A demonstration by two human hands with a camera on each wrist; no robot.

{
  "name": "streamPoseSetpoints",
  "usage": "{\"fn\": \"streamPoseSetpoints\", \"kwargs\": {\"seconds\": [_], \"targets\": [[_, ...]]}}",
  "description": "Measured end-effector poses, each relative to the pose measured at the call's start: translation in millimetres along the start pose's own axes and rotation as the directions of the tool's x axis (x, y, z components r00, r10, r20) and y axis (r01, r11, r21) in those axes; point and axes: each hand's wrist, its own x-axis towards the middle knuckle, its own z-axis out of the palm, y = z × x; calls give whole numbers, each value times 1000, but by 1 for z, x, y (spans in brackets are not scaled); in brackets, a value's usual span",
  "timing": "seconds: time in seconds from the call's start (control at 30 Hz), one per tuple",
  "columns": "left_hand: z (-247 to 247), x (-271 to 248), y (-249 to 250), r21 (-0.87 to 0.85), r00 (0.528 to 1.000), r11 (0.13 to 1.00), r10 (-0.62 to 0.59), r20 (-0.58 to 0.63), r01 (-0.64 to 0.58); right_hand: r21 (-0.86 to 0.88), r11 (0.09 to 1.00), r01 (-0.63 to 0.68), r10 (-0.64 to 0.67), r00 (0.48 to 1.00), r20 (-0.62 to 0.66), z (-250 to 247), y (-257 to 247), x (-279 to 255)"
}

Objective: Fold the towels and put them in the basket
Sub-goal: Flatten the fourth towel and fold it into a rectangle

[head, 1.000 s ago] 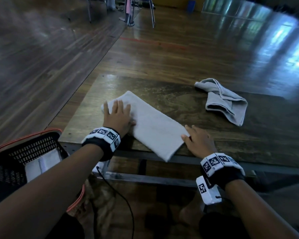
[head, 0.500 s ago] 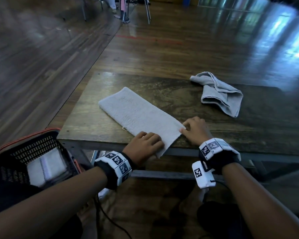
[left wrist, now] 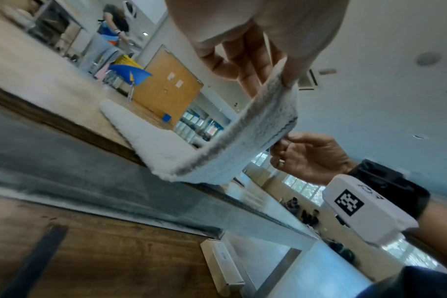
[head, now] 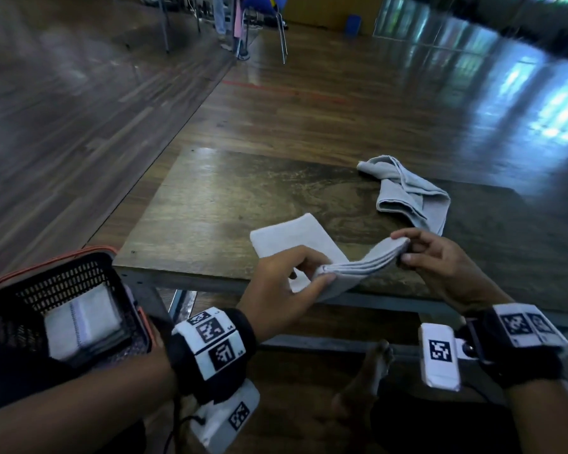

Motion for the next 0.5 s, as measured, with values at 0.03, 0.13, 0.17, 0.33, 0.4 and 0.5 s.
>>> {"fn": "streamPoseSetpoints", "kwargs": {"seconds": [0.03, 0.13, 0.17, 0.33, 0.4, 0.5], "targets": [[-3, 1, -2, -5, 999, 999, -43, -12, 43, -55, 998, 3, -4, 1000, -16, 2, -1, 5], [-13, 5, -21, 38, 985, 985, -169, -40, 171, -277, 961, -15, -10, 996, -86, 15, -3, 28], [-16, 7, -30, 68, 977, 975, -209, -45, 212, -342, 939, -25, -8, 995, -96, 19, -2, 39], [-26, 22, -81, 216, 926, 901, -372, -61, 376, -459, 880, -122, 63, 988, -141, 50, 15, 99], [-28, 29, -99, 256, 901, 865, -427, -80, 432, -508, 846, -161, 59, 975, -212, 63, 25, 121], [-26, 36, -121, 306, 854, 802, -513, -85, 512, -613, 758, -223, 34, 952, -304, 75, 41, 144]]}}
